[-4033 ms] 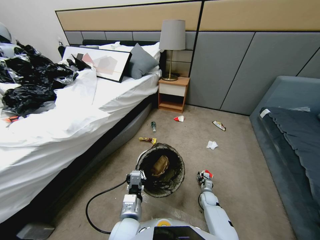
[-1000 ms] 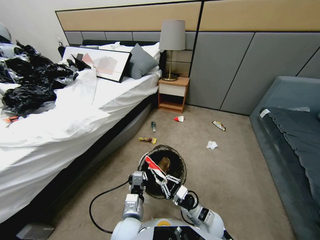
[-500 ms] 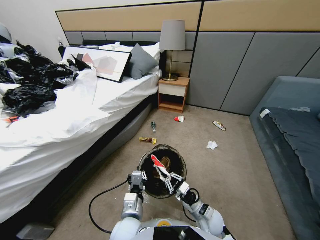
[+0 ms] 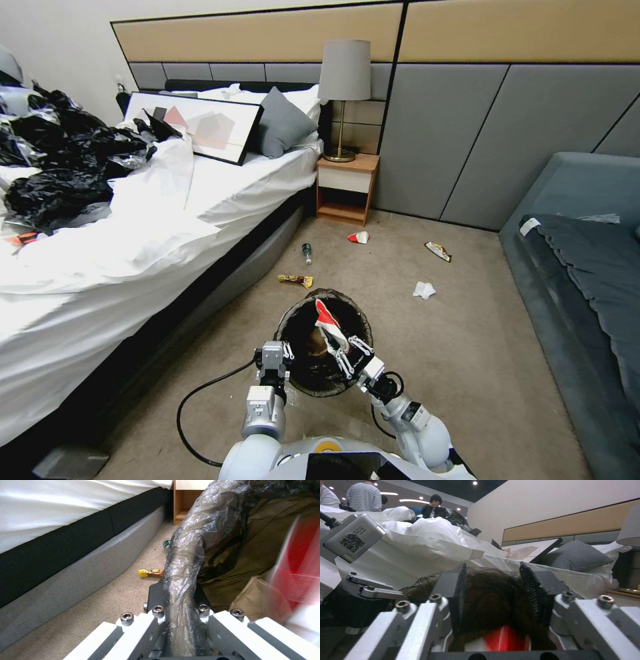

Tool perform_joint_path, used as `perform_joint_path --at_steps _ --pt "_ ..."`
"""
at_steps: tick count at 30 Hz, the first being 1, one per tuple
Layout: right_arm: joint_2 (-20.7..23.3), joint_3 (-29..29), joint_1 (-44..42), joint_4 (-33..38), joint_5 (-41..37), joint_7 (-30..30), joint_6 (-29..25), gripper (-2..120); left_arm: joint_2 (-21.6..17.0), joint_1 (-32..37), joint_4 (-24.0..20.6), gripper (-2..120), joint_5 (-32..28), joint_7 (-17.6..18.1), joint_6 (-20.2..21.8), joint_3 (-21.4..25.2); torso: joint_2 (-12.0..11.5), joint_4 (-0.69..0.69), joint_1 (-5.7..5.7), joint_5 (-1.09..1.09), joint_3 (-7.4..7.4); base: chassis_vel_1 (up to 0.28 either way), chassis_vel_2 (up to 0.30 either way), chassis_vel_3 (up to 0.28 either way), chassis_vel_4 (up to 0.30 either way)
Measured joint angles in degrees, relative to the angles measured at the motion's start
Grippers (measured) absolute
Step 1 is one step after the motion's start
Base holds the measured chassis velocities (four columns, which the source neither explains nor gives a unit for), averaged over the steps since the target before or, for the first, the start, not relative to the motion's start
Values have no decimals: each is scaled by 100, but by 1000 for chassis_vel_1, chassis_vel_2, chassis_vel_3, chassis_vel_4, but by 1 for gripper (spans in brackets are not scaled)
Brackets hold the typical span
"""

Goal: Pick up the trash bin, then pick up the garbage from the floor and place it into the trash bin.

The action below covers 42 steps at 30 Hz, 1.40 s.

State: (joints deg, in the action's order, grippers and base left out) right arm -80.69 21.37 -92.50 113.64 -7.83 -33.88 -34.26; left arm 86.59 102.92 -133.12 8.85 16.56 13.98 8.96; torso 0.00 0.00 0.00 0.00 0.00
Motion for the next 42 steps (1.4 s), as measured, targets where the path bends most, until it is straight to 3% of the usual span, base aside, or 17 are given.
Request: perform_joint_path --at_steps 13,25,29,31,42 --pt "12 20 -65 142 46 12 12 98 -20 1 -27 0 -6 1 2 -26 0 0 0 0 0 0 0 0 0" --pt "-10 15 -167 414 71 34 -8 100 -17 3 -29 0 -4 3 5 -25 0 0 0 0 0 0 0 0 0" --pt "-141 16 -365 956 261 752 -78 100 -3 2 -22 0 -2 3 5 -26 0 0 0 0 0 0 0 0 0" --pt "-296 18 -522 1330 438 1488 -105 100 7 -9 10 0 -2 3 5 -25 0 0 0 -1 0 0 0 0 0" --pt "-689 596 -967 1828 489 2852 -362 100 23 -21 48 0 3 3 0 -24 0 -1 0 -1 0 0 0 0 0"
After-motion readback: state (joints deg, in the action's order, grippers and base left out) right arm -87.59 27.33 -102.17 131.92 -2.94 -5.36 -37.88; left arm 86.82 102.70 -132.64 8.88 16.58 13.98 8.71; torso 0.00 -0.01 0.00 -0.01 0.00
